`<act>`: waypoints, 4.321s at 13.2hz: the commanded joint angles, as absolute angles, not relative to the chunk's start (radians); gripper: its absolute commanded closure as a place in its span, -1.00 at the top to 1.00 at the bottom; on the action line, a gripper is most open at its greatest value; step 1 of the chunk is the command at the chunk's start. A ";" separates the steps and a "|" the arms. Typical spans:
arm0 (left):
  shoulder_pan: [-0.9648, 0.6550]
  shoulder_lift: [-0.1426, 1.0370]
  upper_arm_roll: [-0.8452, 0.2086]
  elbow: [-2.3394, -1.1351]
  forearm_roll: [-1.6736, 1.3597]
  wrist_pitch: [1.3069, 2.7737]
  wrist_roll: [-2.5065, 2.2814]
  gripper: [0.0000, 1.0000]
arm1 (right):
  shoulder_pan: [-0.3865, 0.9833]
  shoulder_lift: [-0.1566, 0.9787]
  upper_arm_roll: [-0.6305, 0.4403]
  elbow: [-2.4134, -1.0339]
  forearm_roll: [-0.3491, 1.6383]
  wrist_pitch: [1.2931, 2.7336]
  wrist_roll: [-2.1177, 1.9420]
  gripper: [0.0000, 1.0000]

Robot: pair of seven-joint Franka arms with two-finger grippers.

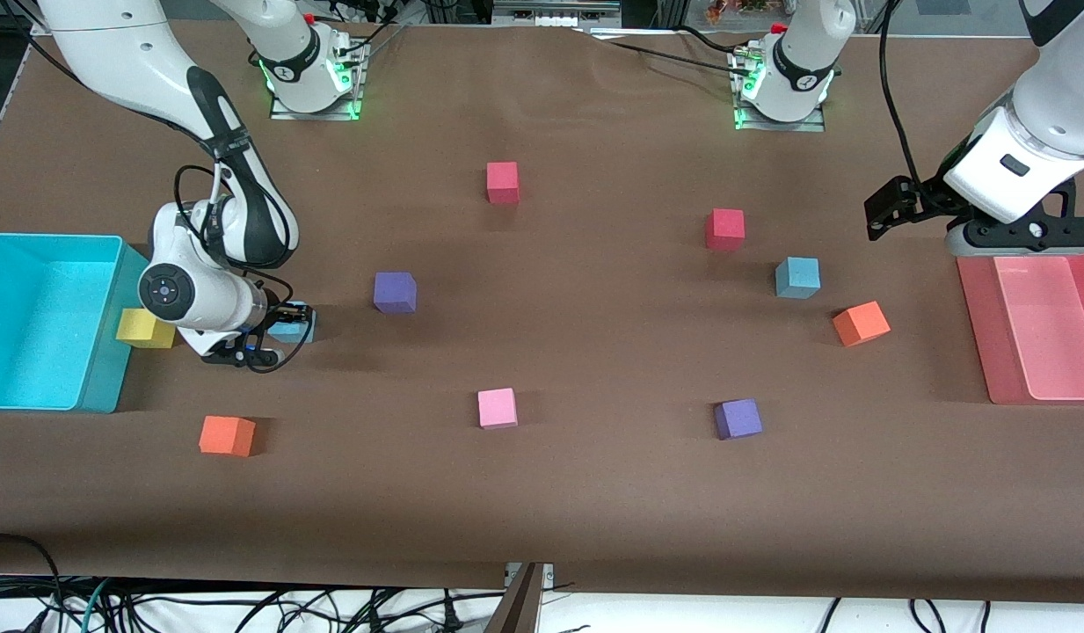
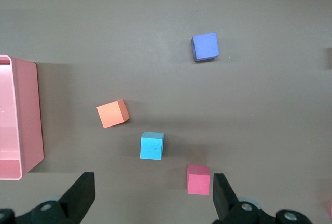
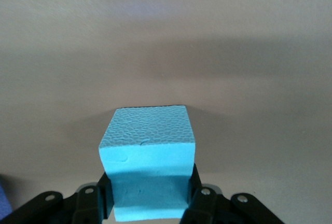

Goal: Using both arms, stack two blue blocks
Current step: 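Close the right gripper on the light blue cube, then lift the light blue cube and carry it toward the table middle, then lower the cube onto the table and open the right gripper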

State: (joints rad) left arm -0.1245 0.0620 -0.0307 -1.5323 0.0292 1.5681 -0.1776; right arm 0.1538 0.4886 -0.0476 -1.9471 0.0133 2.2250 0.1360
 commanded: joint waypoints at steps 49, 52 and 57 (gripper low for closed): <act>-0.127 0.069 -0.034 -1.505 0.041 1.542 -0.175 1.00 | 0.750 0.916 0.040 -1.149 0.140 1.944 0.655 1.00; -0.127 0.069 -0.034 -1.505 0.041 1.542 -0.173 1.00 | 0.735 0.875 0.032 -1.150 0.138 1.837 0.557 1.00; -0.126 0.074 -0.025 -1.528 0.046 1.571 -0.161 1.00 | 0.658 0.828 0.026 -1.154 0.153 1.769 0.298 1.00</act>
